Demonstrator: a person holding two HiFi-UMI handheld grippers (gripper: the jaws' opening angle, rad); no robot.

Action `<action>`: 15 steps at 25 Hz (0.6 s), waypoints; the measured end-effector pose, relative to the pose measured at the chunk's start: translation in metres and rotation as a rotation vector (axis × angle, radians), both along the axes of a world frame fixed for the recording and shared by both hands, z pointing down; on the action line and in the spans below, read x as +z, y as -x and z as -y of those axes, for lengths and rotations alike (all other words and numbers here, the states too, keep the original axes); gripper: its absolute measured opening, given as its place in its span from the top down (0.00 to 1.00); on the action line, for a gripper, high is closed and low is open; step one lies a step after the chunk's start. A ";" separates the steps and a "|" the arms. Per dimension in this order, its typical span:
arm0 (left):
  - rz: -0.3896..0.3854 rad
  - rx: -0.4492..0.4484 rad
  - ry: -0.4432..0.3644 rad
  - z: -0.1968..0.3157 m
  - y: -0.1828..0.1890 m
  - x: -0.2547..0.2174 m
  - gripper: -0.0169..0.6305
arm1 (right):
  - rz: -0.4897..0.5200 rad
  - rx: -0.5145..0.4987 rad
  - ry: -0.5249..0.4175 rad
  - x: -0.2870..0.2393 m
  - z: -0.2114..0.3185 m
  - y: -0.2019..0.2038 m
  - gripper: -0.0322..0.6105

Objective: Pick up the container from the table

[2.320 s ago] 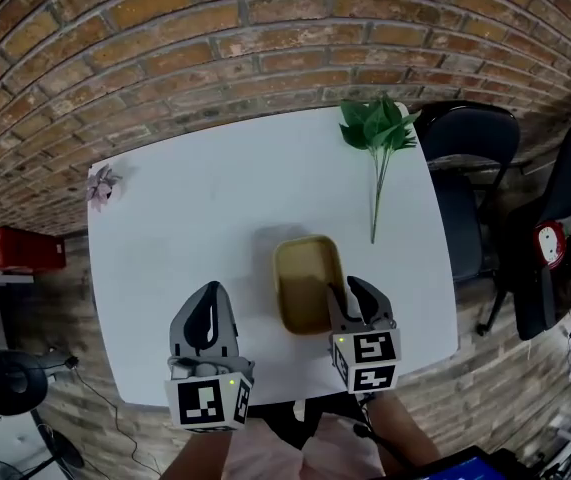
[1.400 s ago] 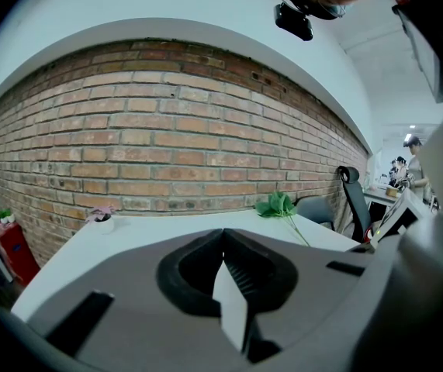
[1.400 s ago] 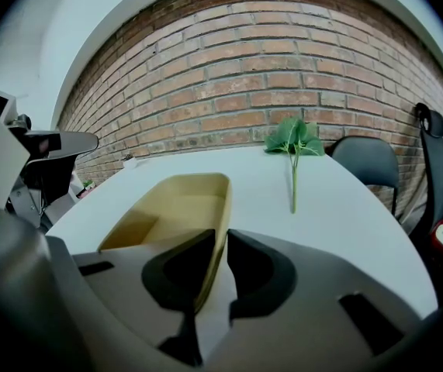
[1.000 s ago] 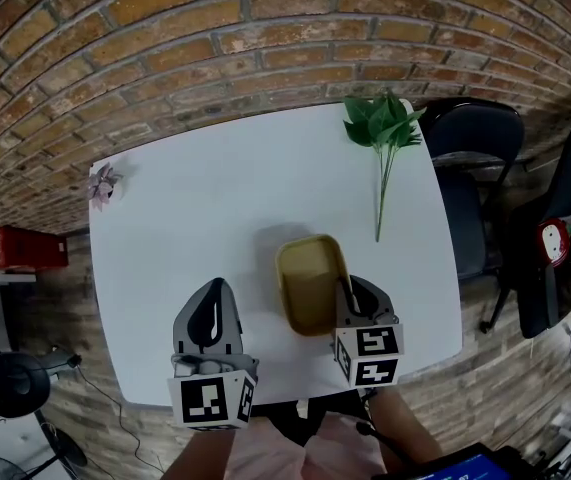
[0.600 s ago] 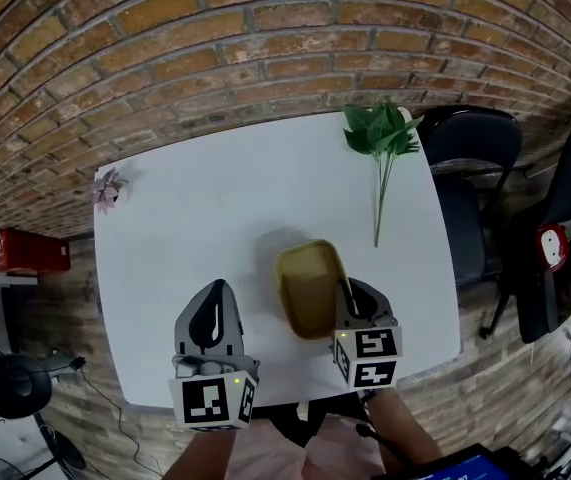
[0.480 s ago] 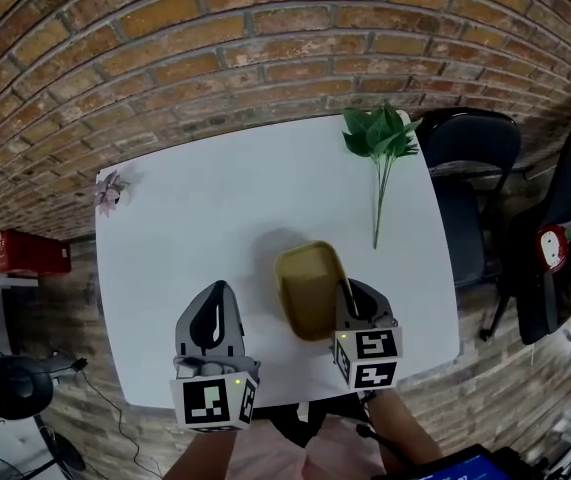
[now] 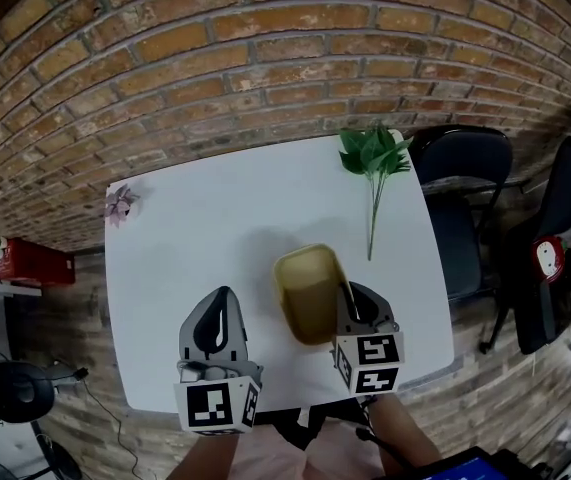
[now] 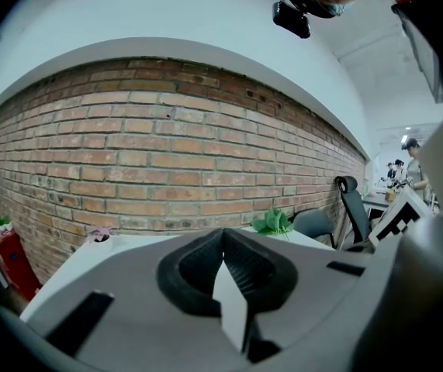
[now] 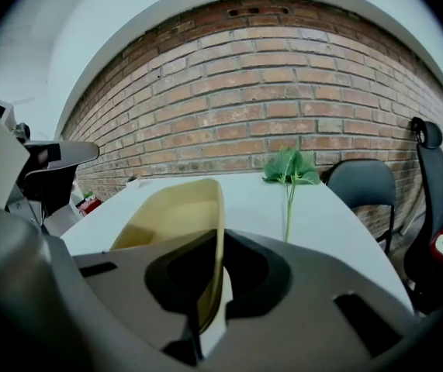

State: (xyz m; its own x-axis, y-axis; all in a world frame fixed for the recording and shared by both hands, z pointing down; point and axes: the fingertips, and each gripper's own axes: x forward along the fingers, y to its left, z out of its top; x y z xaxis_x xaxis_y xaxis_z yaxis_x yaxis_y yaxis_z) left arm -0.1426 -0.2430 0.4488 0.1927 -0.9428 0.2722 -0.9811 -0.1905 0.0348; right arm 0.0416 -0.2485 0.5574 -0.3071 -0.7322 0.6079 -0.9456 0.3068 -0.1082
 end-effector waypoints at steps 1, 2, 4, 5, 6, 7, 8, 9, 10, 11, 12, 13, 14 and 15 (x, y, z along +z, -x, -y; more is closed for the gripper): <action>-0.001 0.000 -0.006 0.000 -0.001 -0.003 0.96 | 0.001 0.000 -0.009 -0.005 0.001 0.000 0.92; -0.001 0.000 -0.013 -0.001 -0.001 -0.006 0.96 | 0.002 -0.001 -0.019 -0.009 0.002 0.000 0.92; 0.000 -0.001 -0.027 -0.001 -0.002 -0.012 0.96 | 0.007 -0.002 -0.042 -0.019 0.005 -0.001 0.92; 0.000 -0.002 -0.034 -0.002 -0.003 -0.015 0.96 | 0.009 -0.003 -0.054 -0.024 0.006 -0.001 0.92; 0.000 -0.003 -0.041 -0.002 -0.003 -0.018 0.96 | 0.011 -0.005 -0.066 -0.029 0.007 -0.001 0.92; 0.000 -0.005 -0.049 -0.003 -0.003 -0.021 0.96 | 0.013 -0.007 -0.077 -0.034 0.008 -0.001 0.92; 0.000 -0.007 -0.056 -0.004 -0.003 -0.025 0.96 | 0.015 -0.009 -0.088 -0.039 0.008 -0.001 0.92; -0.001 -0.009 -0.064 -0.004 -0.003 -0.028 0.96 | 0.017 -0.011 -0.099 -0.044 0.008 -0.001 0.92; -0.002 -0.011 -0.071 -0.005 -0.003 -0.031 0.96 | 0.019 -0.013 -0.110 -0.049 0.008 0.000 0.92; -0.003 -0.013 -0.078 -0.005 -0.003 -0.034 0.96 | 0.022 -0.014 -0.121 -0.054 0.009 0.000 0.92; -0.003 -0.014 -0.085 -0.005 -0.002 -0.037 0.96 | 0.025 -0.014 -0.132 -0.059 0.010 0.000 0.92; -0.003 -0.015 -0.093 -0.006 -0.003 -0.040 0.96 | 0.027 -0.014 -0.144 -0.064 0.011 -0.001 0.92; -0.002 -0.016 -0.101 -0.006 -0.003 -0.044 0.96 | 0.028 -0.015 -0.154 -0.068 0.011 -0.001 0.92; -0.002 -0.016 -0.108 -0.007 -0.003 -0.047 0.96 | 0.029 -0.015 -0.165 -0.073 0.012 -0.001 0.92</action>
